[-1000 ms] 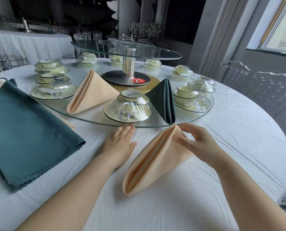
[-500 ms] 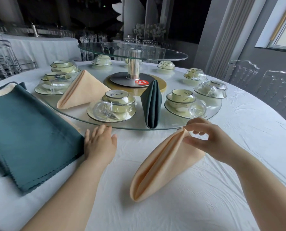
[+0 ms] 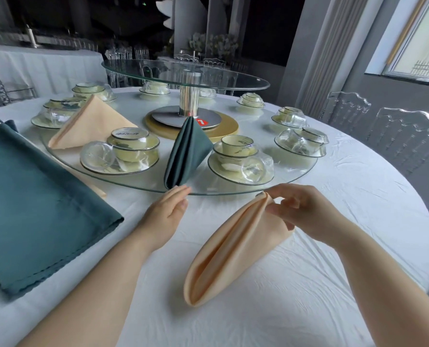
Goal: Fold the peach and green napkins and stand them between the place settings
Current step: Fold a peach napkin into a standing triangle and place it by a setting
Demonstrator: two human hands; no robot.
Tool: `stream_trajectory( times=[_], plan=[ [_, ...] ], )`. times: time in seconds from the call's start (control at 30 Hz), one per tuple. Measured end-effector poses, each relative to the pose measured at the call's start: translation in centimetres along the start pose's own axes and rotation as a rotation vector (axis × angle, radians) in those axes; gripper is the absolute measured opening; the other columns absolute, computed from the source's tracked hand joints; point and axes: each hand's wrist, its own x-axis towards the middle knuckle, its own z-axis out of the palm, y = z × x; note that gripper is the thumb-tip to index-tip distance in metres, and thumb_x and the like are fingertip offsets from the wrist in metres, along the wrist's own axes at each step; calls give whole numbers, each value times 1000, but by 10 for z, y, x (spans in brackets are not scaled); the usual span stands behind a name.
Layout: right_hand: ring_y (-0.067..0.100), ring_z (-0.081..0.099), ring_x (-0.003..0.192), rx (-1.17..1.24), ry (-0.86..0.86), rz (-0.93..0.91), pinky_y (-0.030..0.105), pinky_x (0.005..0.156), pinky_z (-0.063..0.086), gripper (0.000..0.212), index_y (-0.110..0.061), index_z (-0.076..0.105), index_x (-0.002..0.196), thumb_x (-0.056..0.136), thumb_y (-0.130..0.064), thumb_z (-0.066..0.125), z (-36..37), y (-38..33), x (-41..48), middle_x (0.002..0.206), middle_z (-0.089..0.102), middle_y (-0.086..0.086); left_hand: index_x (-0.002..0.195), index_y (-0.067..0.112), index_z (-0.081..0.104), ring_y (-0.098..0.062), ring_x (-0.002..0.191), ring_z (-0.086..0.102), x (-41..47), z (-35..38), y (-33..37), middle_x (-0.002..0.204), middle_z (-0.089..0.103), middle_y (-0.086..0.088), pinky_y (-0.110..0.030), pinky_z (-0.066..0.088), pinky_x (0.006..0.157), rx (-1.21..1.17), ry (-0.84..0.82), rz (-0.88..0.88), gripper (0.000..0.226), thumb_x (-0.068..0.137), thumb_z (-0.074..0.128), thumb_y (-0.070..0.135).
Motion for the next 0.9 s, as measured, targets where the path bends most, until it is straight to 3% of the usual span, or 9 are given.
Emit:
stream_trajectory(
  times=[0.07,0.13,0.2,0.3,0.43,0.53,0.6,0.73,0.9],
  plan=[
    [1,47,39,48,-12,1,10,49,34,26,-14,62,89,82,10,55,1,-1,-2,48,56,-23,141,17,32,-6,140,13,1,-5,-5,150,25,6,-17,7,108,175,-4,-53,42,100,30,24],
    [0,51,44,91,-20,1,10,52,37,28,-18,59,87,82,9,57,4,-2,-3,55,59,-25,144,24,25,-5,141,4,0,-8,-9,152,20,12,-25,-5,111,397,6,-98,44,100,22,31],
    [1,55,51,149,-21,-1,11,57,41,22,-23,58,89,76,-6,61,7,-1,-3,63,62,-24,144,26,25,-5,141,1,1,-8,-5,151,20,14,-26,-13,108,521,40,-91,51,98,8,40],
    [1,57,56,197,-21,14,12,61,44,25,-26,59,93,69,-29,59,9,-4,-4,67,63,-24,144,30,21,-4,141,-2,-1,-2,7,153,14,14,-24,-18,103,613,-11,25,82,72,-10,53],
    [1,54,52,154,45,50,12,56,42,44,-25,61,85,59,-60,54,14,-11,-3,60,60,-22,145,31,13,-2,141,-5,-1,8,10,154,3,13,-23,-19,104,592,-139,65,77,74,-4,51],
    [0,50,50,53,160,127,14,54,37,29,-28,57,70,66,-56,58,23,-20,1,53,56,-22,146,29,13,-2,141,-5,-1,6,9,155,1,12,-24,-15,108,584,-176,52,75,75,0,48],
    [0,48,51,-59,219,162,17,54,35,30,-25,53,65,74,-52,65,29,-27,4,53,55,-17,145,29,16,-4,141,-5,-2,5,10,155,2,12,-25,-12,110,568,-188,28,73,76,2,46],
    [9,50,69,-309,278,203,27,60,34,25,-20,52,72,75,-42,63,40,-39,8,69,53,-10,142,28,28,-5,141,0,-2,-2,9,154,8,13,-27,-4,112,567,-156,-18,45,99,18,40],
    [15,53,78,-330,283,201,25,63,37,9,-22,51,79,75,-18,58,49,-44,9,68,49,-13,140,29,31,-6,141,3,-4,-8,7,153,12,12,-29,-1,114,539,-127,-64,42,99,26,37]
  ],
)
